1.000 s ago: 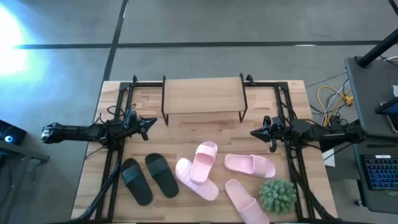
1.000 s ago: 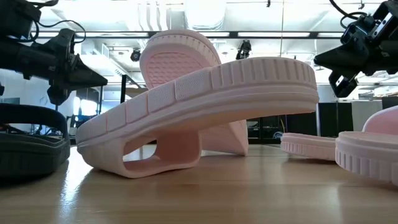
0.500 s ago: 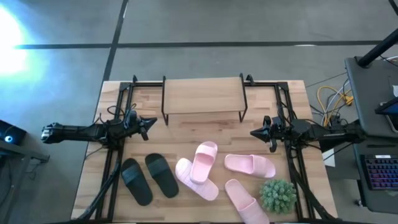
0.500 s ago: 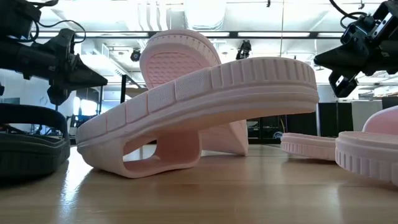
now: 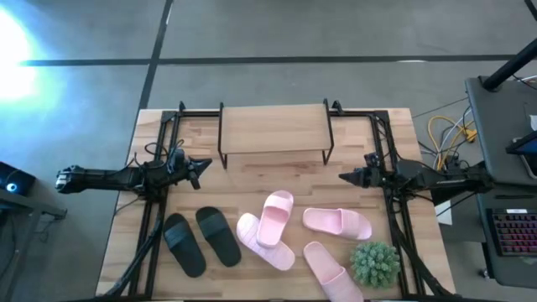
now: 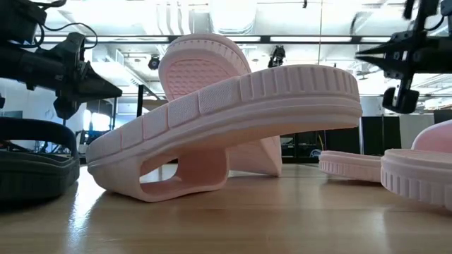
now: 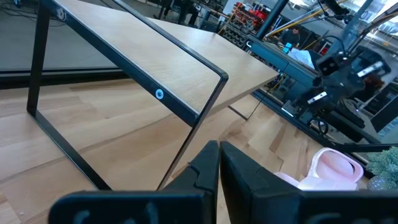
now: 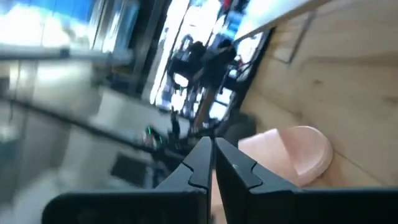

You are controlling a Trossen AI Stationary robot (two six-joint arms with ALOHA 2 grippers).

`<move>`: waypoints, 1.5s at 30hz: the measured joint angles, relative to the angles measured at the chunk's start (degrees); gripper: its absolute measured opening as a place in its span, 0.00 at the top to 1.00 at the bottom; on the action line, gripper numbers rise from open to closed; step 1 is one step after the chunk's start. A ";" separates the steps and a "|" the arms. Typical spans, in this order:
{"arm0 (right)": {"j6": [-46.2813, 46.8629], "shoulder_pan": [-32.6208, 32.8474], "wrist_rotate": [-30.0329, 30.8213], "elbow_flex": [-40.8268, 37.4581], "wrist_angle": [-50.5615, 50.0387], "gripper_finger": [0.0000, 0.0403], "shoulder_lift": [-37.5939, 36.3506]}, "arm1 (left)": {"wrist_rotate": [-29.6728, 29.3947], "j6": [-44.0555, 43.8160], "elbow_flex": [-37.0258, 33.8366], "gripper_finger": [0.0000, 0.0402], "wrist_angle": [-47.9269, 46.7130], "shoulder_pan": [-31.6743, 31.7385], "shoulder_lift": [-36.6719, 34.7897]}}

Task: Pick and place slides into the shelf
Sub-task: Put the pink slide on the shelf

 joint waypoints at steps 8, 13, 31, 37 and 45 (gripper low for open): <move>1.93 -0.01 12.23 0.09 0.24 0.97 0.21 | -0.02 0.00 0.01 1.00 0.02 0.01 -0.01; 2.90 -0.01 16.15 0.11 5.31 0.97 0.43 | -0.02 0.00 0.02 1.00 0.02 0.02 -0.01; 0.63 0.16 1.25 1.58 31.90 0.97 10.62 | -0.04 0.76 0.00 1.00 0.02 0.02 -0.01; -10.43 0.17 -7.02 12.48 36.73 0.97 21.29 | -0.07 7.39 -0.18 1.00 1.26 0.01 0.01; -9.87 -0.38 -5.78 34.08 -12.42 0.97 34.32 | -0.09 7.19 -0.61 1.00 13.75 0.00 -0.09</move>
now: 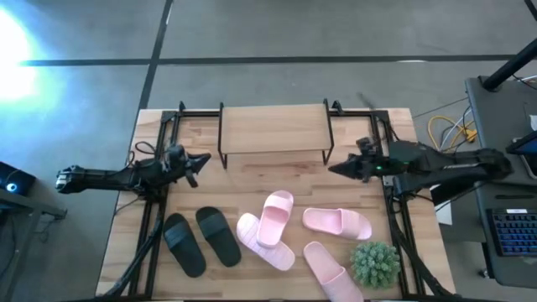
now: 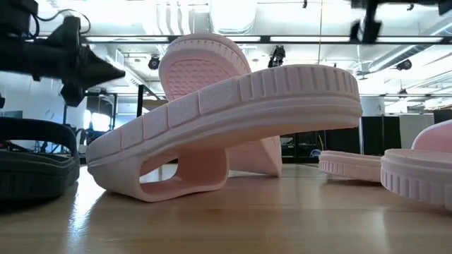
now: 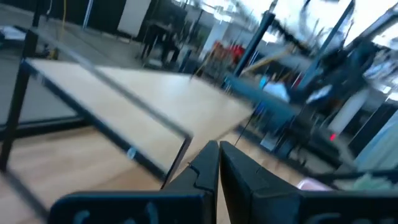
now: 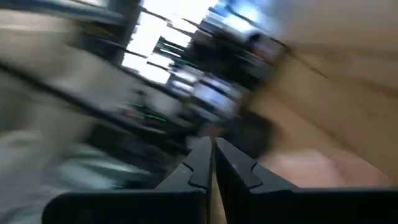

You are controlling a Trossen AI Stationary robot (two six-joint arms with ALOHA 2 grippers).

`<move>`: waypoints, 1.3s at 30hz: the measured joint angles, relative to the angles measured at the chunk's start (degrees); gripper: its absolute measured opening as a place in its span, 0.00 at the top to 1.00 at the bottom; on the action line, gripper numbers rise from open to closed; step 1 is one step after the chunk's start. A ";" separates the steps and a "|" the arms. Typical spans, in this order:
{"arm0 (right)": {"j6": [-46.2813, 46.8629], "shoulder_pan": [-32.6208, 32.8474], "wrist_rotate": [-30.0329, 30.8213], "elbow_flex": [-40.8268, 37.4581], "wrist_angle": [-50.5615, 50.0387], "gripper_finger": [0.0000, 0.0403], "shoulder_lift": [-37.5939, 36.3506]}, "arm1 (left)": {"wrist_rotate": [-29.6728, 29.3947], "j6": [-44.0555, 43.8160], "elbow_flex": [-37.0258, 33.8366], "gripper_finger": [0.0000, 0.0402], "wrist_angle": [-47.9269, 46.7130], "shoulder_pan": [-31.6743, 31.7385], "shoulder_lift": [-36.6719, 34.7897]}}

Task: Pick and place slides into the shelf
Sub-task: Put the pink slide on the shelf

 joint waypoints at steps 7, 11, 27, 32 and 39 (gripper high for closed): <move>9.45 -0.03 5.36 19.32 -37.45 0.97 13.96 | 1.08 -4.26 0.08 1.00 4.10 0.02 -0.01; 12.69 0.02 1.92 29.19 -48.40 0.97 23.20 | 1.67 -12.82 0.04 1.00 4.12 0.00 0.06; 18.33 5.28 -14.09 55.43 -83.42 0.97 59.79 | 2.01 -14.97 -0.15 1.00 -0.22 0.01 1.01; 22.59 9.75 -15.09 60.09 -83.76 0.97 65.95 | 2.25 -14.95 -0.33 1.00 -4.79 0.00 1.73; 35.42 14.13 -21.59 59.70 -83.89 0.97 69.32 | 2.30 -9.88 -0.39 1.00 -6.81 0.01 3.19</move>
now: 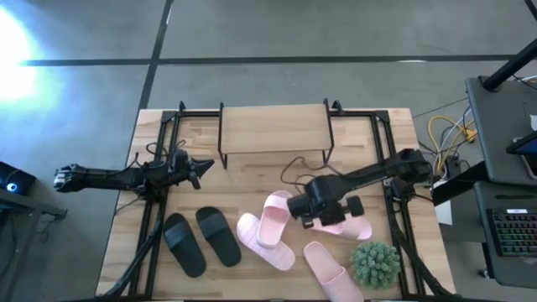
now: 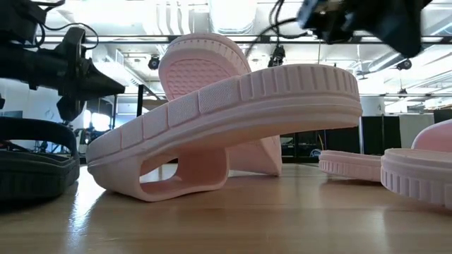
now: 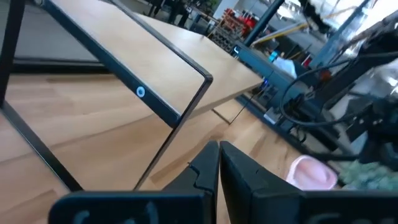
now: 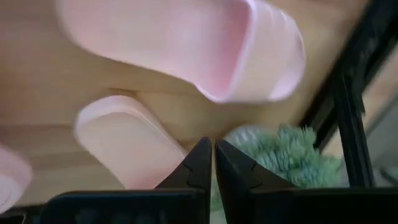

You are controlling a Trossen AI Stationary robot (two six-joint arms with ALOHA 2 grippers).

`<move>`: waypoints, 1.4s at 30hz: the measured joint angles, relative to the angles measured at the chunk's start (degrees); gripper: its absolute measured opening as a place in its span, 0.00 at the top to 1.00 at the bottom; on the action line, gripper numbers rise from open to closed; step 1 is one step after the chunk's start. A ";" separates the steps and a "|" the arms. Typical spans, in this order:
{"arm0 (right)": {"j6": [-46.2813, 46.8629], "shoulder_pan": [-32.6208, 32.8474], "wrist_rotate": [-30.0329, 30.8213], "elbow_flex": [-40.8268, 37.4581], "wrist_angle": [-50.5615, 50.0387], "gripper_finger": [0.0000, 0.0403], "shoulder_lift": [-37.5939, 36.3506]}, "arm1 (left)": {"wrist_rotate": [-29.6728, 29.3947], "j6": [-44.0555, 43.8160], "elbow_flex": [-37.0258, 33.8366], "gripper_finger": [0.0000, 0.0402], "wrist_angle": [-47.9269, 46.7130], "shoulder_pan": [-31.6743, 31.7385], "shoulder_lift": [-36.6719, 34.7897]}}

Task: Pick and place slides into the shelf
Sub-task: Put the pink slide on the shelf

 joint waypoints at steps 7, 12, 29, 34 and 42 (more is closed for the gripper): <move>10.14 4.21 -2.14 -3.64 0.08 0.97 0.12 | 0.12 2.91 0.00 1.00 0.09 0.01 1.61; 14.26 5.33 4.82 -4.11 0.10 0.97 0.07 | 0.12 2.91 0.00 1.00 0.00 -0.01 3.16; 16.62 5.54 8.98 -10.64 1.41 0.52 0.15 | 0.17 2.89 0.00 1.00 0.03 -0.01 7.52; 17.15 5.52 8.92 -13.69 5.32 0.50 0.20 | 0.16 2.80 0.00 1.00 0.03 -0.01 8.58; 17.15 5.54 9.00 -18.30 8.75 0.50 0.24 | 0.15 2.76 0.02 1.00 0.35 0.01 8.52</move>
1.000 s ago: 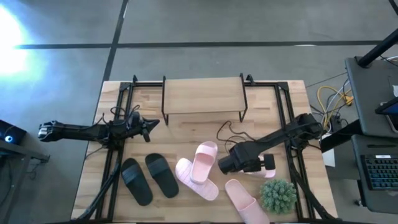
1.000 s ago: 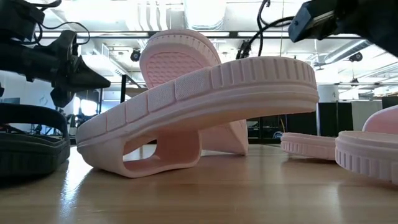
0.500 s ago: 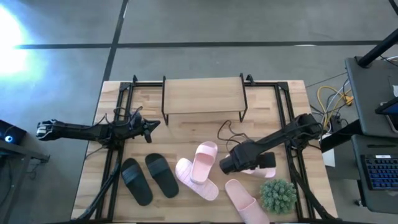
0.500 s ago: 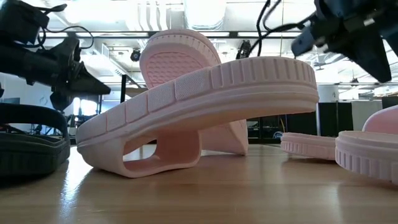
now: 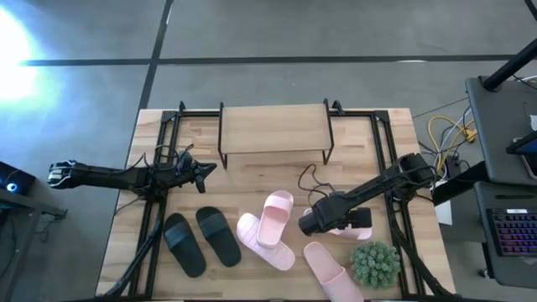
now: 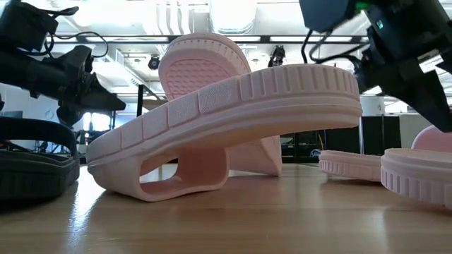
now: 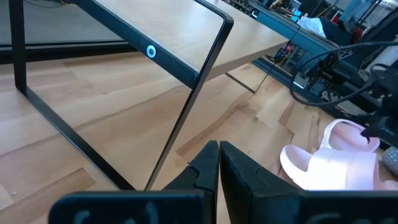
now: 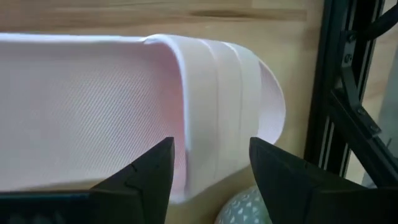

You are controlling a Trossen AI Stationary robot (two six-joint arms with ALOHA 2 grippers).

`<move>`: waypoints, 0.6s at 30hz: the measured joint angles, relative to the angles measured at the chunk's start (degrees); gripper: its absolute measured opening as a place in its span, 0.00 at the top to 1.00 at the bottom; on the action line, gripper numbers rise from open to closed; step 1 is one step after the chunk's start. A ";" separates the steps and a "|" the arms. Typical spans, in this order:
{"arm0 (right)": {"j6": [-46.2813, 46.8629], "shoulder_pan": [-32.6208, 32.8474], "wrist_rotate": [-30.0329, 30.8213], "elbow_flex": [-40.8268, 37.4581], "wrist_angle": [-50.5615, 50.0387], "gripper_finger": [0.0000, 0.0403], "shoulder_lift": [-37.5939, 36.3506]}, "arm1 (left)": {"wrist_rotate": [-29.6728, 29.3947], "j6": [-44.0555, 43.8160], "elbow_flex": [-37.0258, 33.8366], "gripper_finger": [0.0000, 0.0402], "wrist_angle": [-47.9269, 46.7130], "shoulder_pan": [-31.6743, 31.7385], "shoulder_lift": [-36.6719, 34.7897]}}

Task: Pick and place slides into the shelf
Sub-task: Put the pink slide on the shelf

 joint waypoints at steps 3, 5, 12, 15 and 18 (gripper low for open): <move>-0.69 0.10 0.00 -2.05 0.38 0.51 0.00 | 0.00 -0.02 0.00 1.00 0.00 0.00 -0.02; -0.92 0.10 0.00 -3.21 0.94 0.53 0.00 | 0.00 -0.02 0.00 1.00 0.00 -0.01 -0.03; -3.89 0.10 0.02 -5.55 1.12 0.63 0.00 | 0.00 -0.06 0.00 1.00 0.05 -0.01 -0.11; -5.26 0.32 0.05 -6.28 1.14 0.73 0.00 | 0.00 -0.04 0.03 1.00 0.09 -0.01 -0.11; -5.48 0.69 0.04 -6.86 1.07 0.85 0.00 | 0.00 -0.04 0.05 1.00 0.11 -0.02 -0.11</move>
